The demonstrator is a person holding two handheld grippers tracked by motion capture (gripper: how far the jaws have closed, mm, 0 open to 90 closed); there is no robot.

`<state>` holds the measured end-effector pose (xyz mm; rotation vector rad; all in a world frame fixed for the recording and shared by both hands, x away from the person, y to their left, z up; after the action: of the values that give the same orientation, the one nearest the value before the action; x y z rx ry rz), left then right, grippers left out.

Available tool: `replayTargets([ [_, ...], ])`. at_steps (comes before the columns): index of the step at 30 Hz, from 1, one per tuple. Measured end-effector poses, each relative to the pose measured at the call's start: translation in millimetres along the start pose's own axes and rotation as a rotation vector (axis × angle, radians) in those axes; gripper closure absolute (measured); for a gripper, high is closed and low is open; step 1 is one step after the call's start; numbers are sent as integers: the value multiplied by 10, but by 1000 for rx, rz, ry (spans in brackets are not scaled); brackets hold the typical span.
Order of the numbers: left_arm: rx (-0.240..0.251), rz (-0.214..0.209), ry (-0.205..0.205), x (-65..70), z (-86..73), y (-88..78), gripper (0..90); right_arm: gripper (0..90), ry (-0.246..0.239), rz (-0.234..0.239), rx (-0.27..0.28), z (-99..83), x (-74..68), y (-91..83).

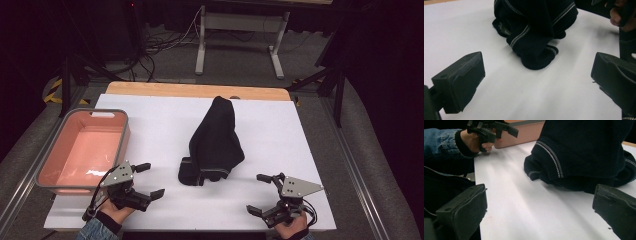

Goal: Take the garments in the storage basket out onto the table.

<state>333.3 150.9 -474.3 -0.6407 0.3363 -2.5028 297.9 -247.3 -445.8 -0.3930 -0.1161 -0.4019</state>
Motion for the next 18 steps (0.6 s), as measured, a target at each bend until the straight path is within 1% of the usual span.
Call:
replayTargets([
  [2,8,-5,-18,-14,-43,2,0,3,1,1,1,-1,1,0],
  [3,15,-3,-17,-20,-54,4,0,3,1,1,1,-2,1,-1],
  [4,14,-4,-23,-19,-66,2,0,3,1,1,1,-2,1,-1],
  [8,9,1,-9,-27,-87,15,0,3,3,1,-1,-9,4,1],
  [10,23,-1,-6,-25,-78,21,0,3,8,2,-1,-15,6,3],
  [14,30,24,-16,-49,-63,27,2,3,9,0,-1,-17,9,1],
  [16,35,42,-11,-57,-59,23,2,3,8,-1,-2,-18,9,5],
  [18,37,44,-10,-59,-58,23,2,3,9,0,-4,-19,9,7],
])
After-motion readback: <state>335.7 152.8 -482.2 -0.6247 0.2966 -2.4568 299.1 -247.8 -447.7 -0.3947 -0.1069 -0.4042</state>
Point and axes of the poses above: each handheld gripper's, and its own axes: y roughly forward along the jaws, z roughly out of its top, x roughly to its right, the point moved 4 cm from there along y, roughly forward along the jaws, and after that the axes turned 14 degrees about -y, right-handed, at the moved point
